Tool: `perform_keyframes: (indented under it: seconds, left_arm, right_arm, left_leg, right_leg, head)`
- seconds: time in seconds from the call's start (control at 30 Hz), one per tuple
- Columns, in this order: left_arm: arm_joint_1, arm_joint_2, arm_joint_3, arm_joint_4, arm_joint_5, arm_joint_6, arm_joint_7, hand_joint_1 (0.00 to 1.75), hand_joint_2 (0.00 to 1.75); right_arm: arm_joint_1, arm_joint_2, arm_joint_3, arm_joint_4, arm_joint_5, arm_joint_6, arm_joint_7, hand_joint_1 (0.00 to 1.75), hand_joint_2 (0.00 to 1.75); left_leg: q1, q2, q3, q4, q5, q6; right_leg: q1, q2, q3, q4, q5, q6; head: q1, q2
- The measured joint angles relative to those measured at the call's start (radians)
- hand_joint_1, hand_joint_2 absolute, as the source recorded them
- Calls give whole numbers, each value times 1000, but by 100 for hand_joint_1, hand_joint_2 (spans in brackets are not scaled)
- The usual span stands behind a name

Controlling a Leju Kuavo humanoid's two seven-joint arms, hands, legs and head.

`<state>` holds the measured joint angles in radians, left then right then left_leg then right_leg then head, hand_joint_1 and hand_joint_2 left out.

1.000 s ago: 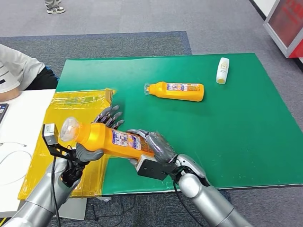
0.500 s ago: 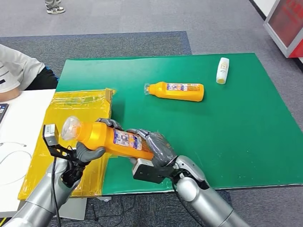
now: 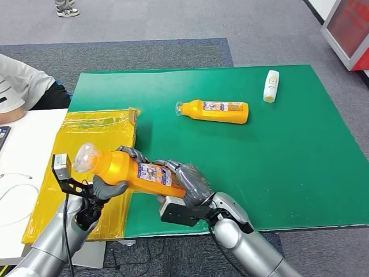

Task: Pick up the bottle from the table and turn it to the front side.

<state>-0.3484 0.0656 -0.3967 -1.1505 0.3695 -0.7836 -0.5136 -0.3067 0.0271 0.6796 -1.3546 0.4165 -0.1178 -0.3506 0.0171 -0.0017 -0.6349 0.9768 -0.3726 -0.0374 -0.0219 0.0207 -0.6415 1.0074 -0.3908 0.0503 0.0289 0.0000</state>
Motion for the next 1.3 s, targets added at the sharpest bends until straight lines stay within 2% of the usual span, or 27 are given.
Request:
perform_keyframes:
  seconds: [0.3,0.5,0.6,0.7,0.9,1.13,1.3]
  left_arm:
    - [21,7,0,0,-32,5,-6,175,175]
    - [37,16,0,-5,-82,24,-38,175,175]
    - [45,24,0,-24,-142,60,-50,175,175]
    - [50,36,-2,-52,-237,135,-41,175,175]
    - [33,75,-26,-142,-424,328,50,175,175]
    - [-37,145,-89,-263,-558,423,155,175,175]
    - [-125,196,-139,-293,-664,478,253,175,175]
  right_arm:
    - [-1,2,-9,-2,-96,49,-11,0,175]
    - [1,2,-31,-2,-154,80,-12,0,175]
    - [5,2,-48,-2,-173,84,-12,0,175]
    - [12,2,-68,-2,-181,84,-11,0,175]
    - [35,2,-110,-2,-178,69,-1,0,175]
    - [54,2,-148,-1,-165,49,2,0,175]
    - [62,2,-164,-1,-150,31,2,0,175]
  left_leg:
    - [0,0,0,0,0,0]
    - [0,0,0,0,0,0]
    - [0,0,0,0,0,0]
    - [0,0,0,0,0,0]
    - [0,0,0,0,0,0]
    - [0,0,0,0,0,0]
    - [0,0,0,0,1,-1]
  right_leg:
    - [0,0,0,0,0,0]
    - [0,0,0,0,0,0]
    - [0,0,0,0,0,0]
    - [0,0,-1,0,0,0]
    - [0,0,-1,0,0,0]
    - [0,0,-1,0,0,0]
    - [0,0,-2,0,1,-1]
  head:
    - [0,0]
    - [0,0]
    - [0,0]
    - [0,0]
    - [0,0]
    - [0,0]
    - [0,0]
